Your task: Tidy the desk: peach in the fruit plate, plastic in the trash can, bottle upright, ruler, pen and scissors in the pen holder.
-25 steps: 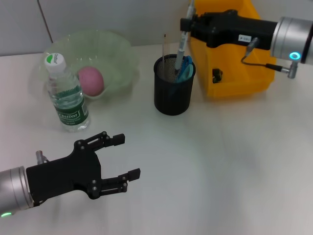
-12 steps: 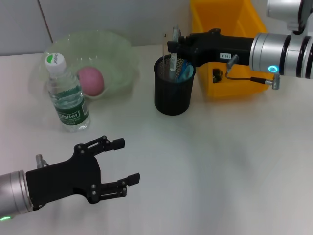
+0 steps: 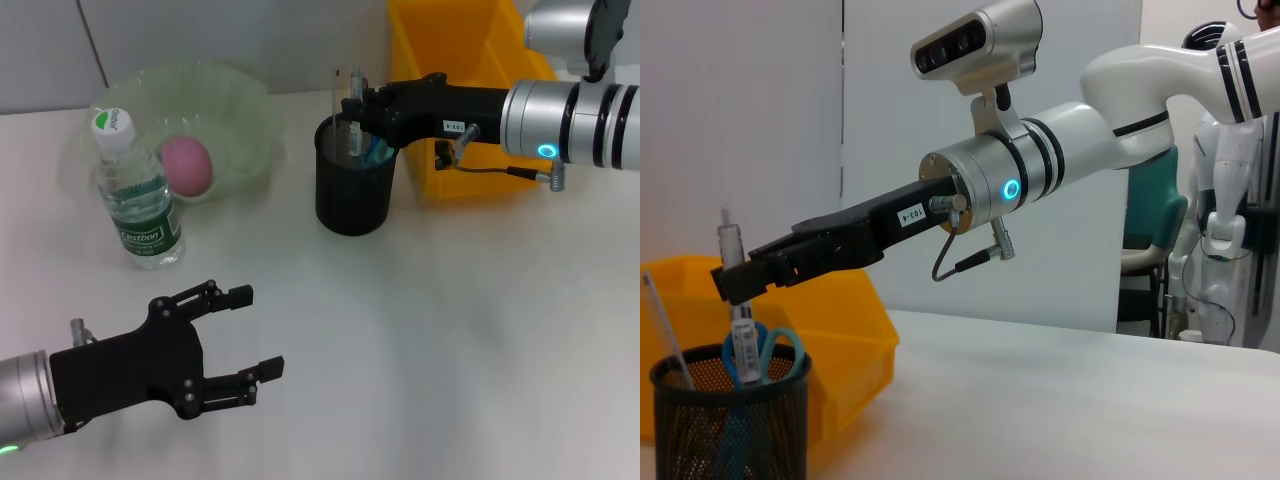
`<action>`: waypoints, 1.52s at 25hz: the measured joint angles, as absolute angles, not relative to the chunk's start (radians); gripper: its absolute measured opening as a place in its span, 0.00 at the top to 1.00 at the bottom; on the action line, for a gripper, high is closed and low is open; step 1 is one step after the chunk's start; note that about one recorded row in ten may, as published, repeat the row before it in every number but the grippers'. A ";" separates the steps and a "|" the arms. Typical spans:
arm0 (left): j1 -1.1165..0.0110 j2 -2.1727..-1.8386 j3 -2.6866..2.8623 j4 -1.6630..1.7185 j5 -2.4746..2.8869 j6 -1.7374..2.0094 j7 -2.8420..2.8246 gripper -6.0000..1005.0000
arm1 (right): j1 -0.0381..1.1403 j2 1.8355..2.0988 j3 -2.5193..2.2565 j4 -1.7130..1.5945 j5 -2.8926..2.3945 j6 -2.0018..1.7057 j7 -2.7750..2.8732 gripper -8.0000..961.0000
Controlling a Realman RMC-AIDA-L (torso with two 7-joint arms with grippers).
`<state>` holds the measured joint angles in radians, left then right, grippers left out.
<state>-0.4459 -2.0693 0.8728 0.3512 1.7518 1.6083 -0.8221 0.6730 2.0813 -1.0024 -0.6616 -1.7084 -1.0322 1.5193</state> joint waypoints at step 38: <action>-0.455 -2.063 0.873 0.425 1.785 1.611 -1.016 0.16 | 0.448 1.990 -0.790 -0.733 -1.665 -1.625 1.523 0.14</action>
<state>-0.4545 -2.0631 0.8729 0.4249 1.7847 1.6109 -1.0162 0.4480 1.9901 -0.7900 -0.7326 -1.6646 -1.6252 1.5226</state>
